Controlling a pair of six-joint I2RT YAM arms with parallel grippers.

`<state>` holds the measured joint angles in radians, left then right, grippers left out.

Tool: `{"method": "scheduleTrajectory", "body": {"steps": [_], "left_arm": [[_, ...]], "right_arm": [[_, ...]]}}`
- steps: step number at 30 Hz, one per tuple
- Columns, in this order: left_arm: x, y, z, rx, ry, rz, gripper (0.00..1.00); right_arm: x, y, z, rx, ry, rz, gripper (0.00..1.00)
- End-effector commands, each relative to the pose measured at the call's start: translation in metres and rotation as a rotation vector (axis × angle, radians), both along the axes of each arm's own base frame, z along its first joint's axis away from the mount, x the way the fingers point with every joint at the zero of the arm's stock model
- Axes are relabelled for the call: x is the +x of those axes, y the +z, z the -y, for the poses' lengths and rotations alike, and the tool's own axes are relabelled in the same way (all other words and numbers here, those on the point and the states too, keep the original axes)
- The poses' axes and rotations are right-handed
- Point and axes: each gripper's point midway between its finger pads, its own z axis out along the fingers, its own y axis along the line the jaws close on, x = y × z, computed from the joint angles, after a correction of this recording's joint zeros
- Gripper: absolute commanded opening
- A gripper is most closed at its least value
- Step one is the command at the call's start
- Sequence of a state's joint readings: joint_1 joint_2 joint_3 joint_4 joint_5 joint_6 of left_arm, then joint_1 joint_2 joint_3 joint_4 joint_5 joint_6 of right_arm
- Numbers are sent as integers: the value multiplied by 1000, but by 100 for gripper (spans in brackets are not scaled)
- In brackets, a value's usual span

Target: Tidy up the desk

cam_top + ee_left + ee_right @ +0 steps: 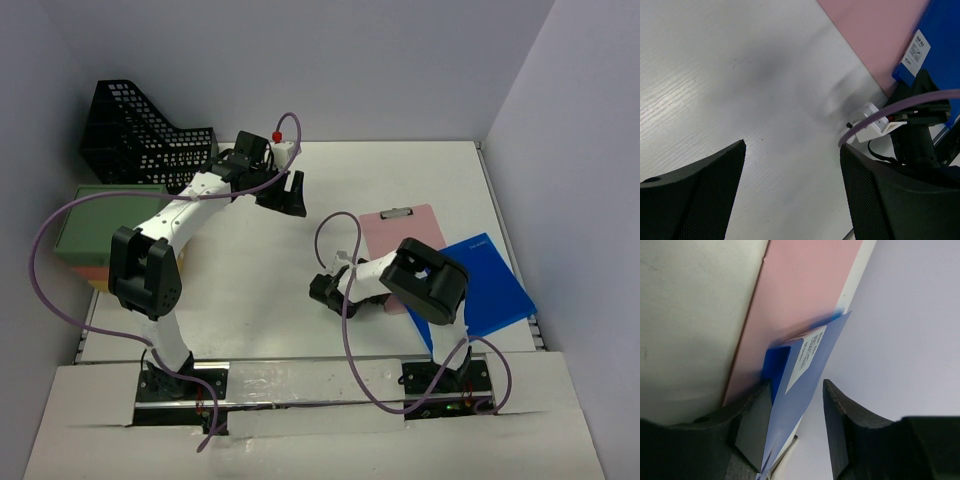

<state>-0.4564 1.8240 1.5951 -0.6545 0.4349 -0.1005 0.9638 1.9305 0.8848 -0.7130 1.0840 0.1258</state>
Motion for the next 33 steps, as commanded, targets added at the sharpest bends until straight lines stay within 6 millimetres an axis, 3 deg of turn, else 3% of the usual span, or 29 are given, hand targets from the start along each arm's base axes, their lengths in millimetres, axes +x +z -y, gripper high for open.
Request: {"method": "scheduleTrajectory", "body": {"steps": [1,7,19,29,33], "left_arm": [[4,15,4,-36,-12,19,83],[3,14,4,-38,-17,16,83],[3,14,5,-38,-19,15,83],[3,14,5,-40,-21,13,83],[3,14,4,-39,-19,15,83]], "right_arm": [[10,7,5,-16,-35,73,50],[12,4,13,-56,-58,76,47],[25,9,-2,0,-41,109,47],[29,5,15,-16,-96,97,47],[29,4,19,-19,-107,81,35]]}}
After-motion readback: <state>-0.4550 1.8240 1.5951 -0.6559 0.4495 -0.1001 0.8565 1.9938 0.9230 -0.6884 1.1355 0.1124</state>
